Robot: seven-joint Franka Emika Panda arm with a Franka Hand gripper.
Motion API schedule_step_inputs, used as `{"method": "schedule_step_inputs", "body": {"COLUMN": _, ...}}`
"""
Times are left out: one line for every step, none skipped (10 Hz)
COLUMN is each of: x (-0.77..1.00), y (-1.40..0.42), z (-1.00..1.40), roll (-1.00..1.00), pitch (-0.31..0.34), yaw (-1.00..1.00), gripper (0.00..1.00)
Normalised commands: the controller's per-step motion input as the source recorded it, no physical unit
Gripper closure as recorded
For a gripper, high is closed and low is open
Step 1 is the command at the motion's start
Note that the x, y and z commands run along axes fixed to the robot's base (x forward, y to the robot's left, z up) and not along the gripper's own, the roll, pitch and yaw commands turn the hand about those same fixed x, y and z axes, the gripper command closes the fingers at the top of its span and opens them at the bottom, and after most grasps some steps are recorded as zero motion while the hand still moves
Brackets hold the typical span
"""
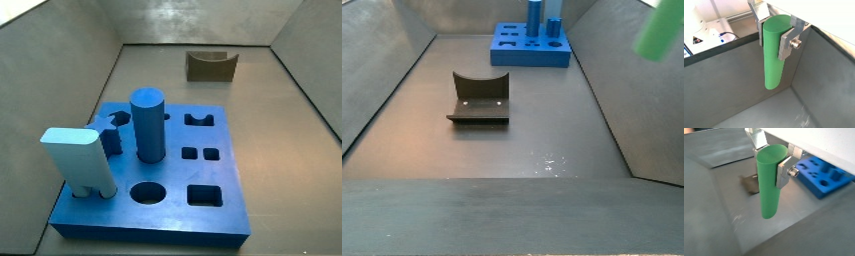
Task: Pick up the oval object. Move up. Move to above the board. Insert the oval object.
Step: Move to above the board.
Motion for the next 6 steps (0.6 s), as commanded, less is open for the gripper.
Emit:
{"method": "schedule_step_inputs", "body": {"x": 0.44, "y": -1.0, "z": 0.04, "roll": 0.17, "pitch": 0.387, "yaw": -1.0, "gripper": 1.0}}
{"method": "schedule_step_inputs", "body": {"x": 0.44, "y": -1.0, "z": 0.04, "roll": 0.11, "pitch": 0.374, "yaw": -0.92, "gripper": 1.0}}
{"method": "schedule_step_inputs", "body": {"x": 0.45, "y": -1.0, "z": 0.04, "roll": 0.01, "pitch": 0.296, "yaw": -0.55, "gripper": 1.0}}
{"method": "schedule_step_inputs", "body": {"x": 0.46, "y": -1.0, "z": 0.04, "roll": -0.02, "pitch": 0.252, "yaw": -0.31, "gripper": 1.0}}
{"method": "schedule_step_inputs", "body": {"x": 0.47, "y": -1.0, "z": 0.04, "roll": -0.03, "pitch": 0.195, "yaw": -0.1, "gripper": 1.0}}
{"method": "schedule_step_inputs", "body": {"x": 0.47, "y": -1.0, "z": 0.04, "roll": -0.03, "pitch": 0.168, "yaw": -0.05, "gripper": 1.0}}
